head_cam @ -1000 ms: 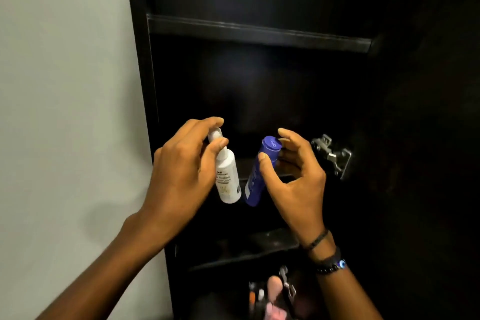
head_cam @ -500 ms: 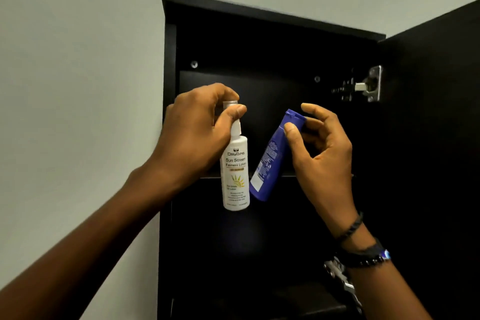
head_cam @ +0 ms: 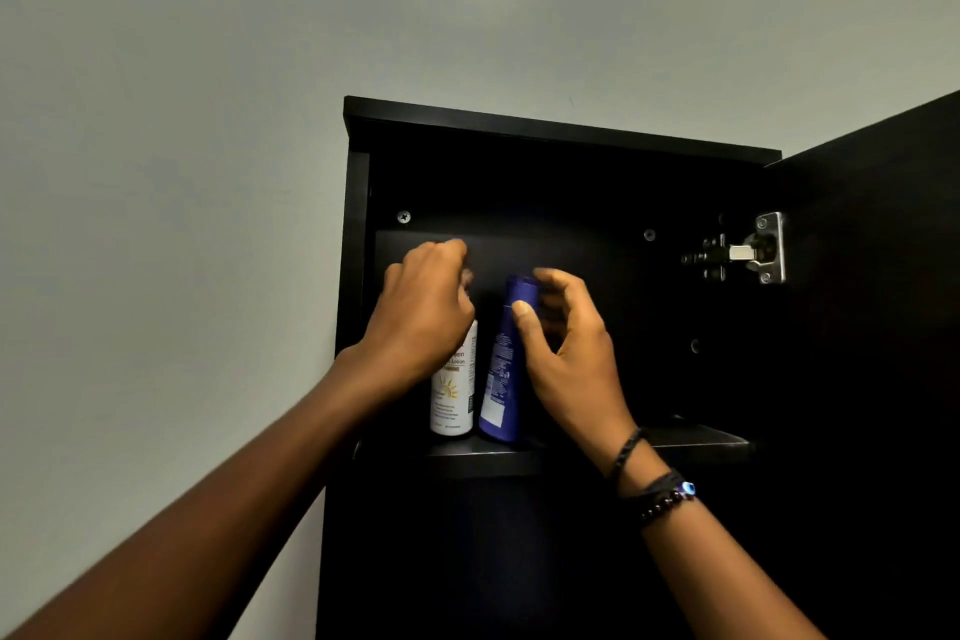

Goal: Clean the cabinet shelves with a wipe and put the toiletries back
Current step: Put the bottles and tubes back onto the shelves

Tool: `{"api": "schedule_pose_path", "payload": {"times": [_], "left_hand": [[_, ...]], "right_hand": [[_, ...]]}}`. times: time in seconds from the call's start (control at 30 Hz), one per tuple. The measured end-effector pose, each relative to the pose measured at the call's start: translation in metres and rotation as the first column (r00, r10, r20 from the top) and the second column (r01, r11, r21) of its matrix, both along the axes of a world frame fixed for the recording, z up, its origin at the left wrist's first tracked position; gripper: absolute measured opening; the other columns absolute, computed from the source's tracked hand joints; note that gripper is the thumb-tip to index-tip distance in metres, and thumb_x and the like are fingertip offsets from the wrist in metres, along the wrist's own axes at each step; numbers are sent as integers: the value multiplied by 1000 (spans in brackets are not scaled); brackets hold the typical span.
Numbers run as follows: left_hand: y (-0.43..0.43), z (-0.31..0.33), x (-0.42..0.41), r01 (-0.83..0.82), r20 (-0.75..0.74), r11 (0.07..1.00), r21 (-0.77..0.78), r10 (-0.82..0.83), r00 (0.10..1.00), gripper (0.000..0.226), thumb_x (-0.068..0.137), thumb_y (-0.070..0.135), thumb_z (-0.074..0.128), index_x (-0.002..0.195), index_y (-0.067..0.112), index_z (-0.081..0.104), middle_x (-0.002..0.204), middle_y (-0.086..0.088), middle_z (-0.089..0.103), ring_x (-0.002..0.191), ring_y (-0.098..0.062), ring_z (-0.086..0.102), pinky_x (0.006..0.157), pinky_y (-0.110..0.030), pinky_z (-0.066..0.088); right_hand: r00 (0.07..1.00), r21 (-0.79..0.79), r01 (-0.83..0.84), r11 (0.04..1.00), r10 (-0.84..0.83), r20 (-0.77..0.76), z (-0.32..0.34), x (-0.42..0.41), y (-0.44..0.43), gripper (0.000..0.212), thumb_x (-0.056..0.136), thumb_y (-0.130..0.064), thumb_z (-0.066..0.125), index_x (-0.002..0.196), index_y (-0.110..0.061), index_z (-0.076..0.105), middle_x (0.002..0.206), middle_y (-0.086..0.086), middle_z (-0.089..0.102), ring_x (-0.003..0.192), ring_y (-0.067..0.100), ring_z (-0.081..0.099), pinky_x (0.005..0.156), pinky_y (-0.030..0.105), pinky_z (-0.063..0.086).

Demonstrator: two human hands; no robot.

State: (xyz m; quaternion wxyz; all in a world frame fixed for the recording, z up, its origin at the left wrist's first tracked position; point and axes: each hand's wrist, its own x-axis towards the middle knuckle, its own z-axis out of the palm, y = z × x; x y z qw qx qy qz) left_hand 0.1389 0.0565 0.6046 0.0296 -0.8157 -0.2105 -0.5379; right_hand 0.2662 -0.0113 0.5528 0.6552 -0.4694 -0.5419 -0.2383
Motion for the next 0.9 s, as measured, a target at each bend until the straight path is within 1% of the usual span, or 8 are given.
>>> {"api": "schedule_pose_path", "payload": {"times": [0.13, 0.2, 0.3, 0.47, 0.57, 0.67, 0.8, 0.9], "left_hand": [[8, -6, 6, -56, -16, 998, -13, 56, 998, 8, 91, 14, 48, 93, 12, 55, 100, -12, 61, 95, -34, 58, 70, -37, 42], [7, -12, 6, -62, -29, 998, -26, 62, 998, 13, 91, 13, 51, 103, 11, 54, 106, -13, 58, 100, -33, 56, 72, -32, 39], [7, -26, 4, -49, -2, 996, -70, 49, 999, 30, 92, 11, 50, 122, 7, 46, 117, -16, 55, 109, -35, 54, 83, -36, 42], [10, -47, 5, 33, 100, 993, -112, -22, 995, 38, 92, 17, 55, 127, 8, 42, 117, -13, 55, 109, -32, 53, 79, -29, 36], [11, -64, 8, 44, 74, 988, -147, -34, 997, 65, 88, 16, 60, 142, 10, 25, 130, -13, 47, 117, -33, 50, 90, -33, 40], [15, -74, 10, 59, 87, 979, -196, -42, 995, 82, 85, 17, 65, 147, 13, 12, 139, -13, 39, 118, -34, 50, 94, -39, 44], [19, -74, 11, 63, 129, 969, -238, -33, 991, 73, 84, 15, 68, 139, 14, 22, 136, -11, 38, 117, -36, 51, 93, -44, 48], [19, -77, 11, 24, 155, 968, -249, 15, 988, 61, 85, 13, 66, 133, 13, 27, 133, -9, 36, 114, -34, 51, 89, -41, 48]], "right_hand": [[1000, -105, 21, 994, -22, -13, -11, 0, 13, 46, 86, -24, 66, 126, -28, 44, 105, -14, 61, 98, 6, 63, 84, 24, 54], [999, -164, 29, 986, -33, -17, -19, 2, 16, 53, 83, -28, 69, 129, -30, 42, 106, -11, 62, 97, 7, 64, 82, 29, 56], [998, -219, 32, 975, -42, -43, -24, 5, 17, 56, 82, -30, 71, 130, -28, 43, 103, -12, 63, 91, 2, 65, 77, 23, 57], [995, -261, 42, 964, -63, -72, -23, 4, 17, 46, 82, -33, 71, 123, -22, 55, 98, -9, 67, 85, 2, 66, 72, 20, 57], [995, -299, 46, 953, -69, -68, -26, 6, 18, 39, 80, -35, 72, 115, -20, 63, 92, -11, 68, 82, -1, 65, 72, 19, 57], [994, -316, -13, 949, -23, -110, -26, 10, 20, 37, 80, -33, 73, 113, -19, 64, 93, -11, 69, 81, -1, 66, 72, 18, 57], [981, -317, -112, 942, 53, -188, -26, 16, 23, 40, 78, -32, 75, 114, -18, 62, 98, -4, 71, 85, 9, 70, 78, 35, 60], [969, -300, -156, 941, 87, -231, -28, 19, 25, 42, 75, -29, 77, 112, -20, 60, 99, -2, 71, 85, 11, 71, 77, 38, 60]]}}
